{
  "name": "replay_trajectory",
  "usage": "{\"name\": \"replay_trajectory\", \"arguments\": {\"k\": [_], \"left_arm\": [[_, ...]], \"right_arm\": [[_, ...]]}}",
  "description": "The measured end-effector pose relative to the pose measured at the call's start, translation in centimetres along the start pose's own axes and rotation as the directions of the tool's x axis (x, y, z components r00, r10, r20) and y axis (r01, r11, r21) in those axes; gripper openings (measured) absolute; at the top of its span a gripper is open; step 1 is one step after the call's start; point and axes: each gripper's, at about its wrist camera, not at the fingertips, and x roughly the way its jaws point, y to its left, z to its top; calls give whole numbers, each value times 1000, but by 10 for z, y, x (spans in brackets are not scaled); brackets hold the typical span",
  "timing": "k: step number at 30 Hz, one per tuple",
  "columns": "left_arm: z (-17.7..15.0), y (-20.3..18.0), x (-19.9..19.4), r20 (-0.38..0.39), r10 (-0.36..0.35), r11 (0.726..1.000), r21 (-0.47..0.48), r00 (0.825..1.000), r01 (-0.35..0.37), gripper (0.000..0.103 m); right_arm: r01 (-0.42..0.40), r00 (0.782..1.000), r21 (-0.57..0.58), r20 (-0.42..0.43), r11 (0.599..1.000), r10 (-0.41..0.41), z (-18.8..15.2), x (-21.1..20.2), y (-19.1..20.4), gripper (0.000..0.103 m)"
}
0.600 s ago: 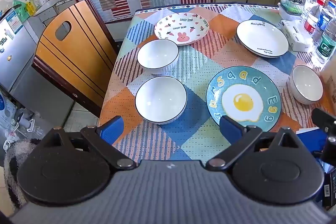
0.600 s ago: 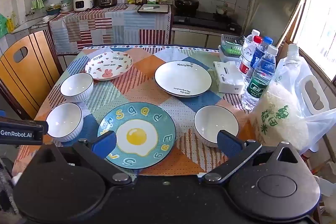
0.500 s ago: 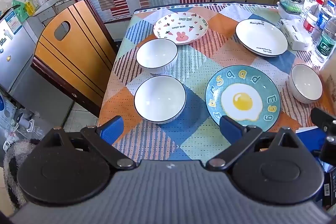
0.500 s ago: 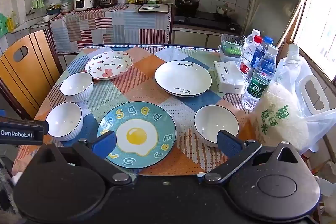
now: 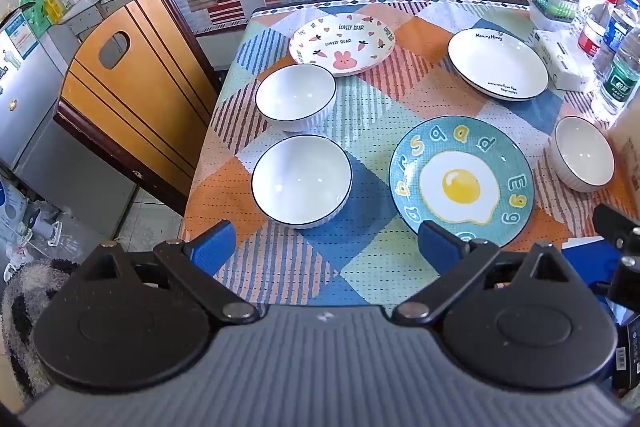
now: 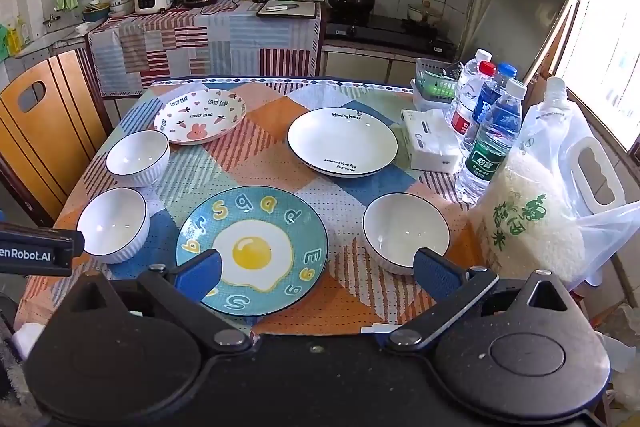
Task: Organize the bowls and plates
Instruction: 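Move both tools toward the blue fried-egg plate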
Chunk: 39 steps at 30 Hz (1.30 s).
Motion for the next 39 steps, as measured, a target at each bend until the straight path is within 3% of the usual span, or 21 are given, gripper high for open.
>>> {"name": "replay_trajectory", "arguments": {"k": [17, 39], "left_arm": [[-2, 1, -6, 5, 2, 1000, -1, 1000, -2, 96], [-4, 0, -10, 27, -65, 998, -12, 997, 66, 98]], "right_arm": [[14, 1000, 12, 11, 1000, -14, -4, -1, -5, 103], [38, 998, 27, 58, 999, -40, -5, -3, -7, 103]]}}
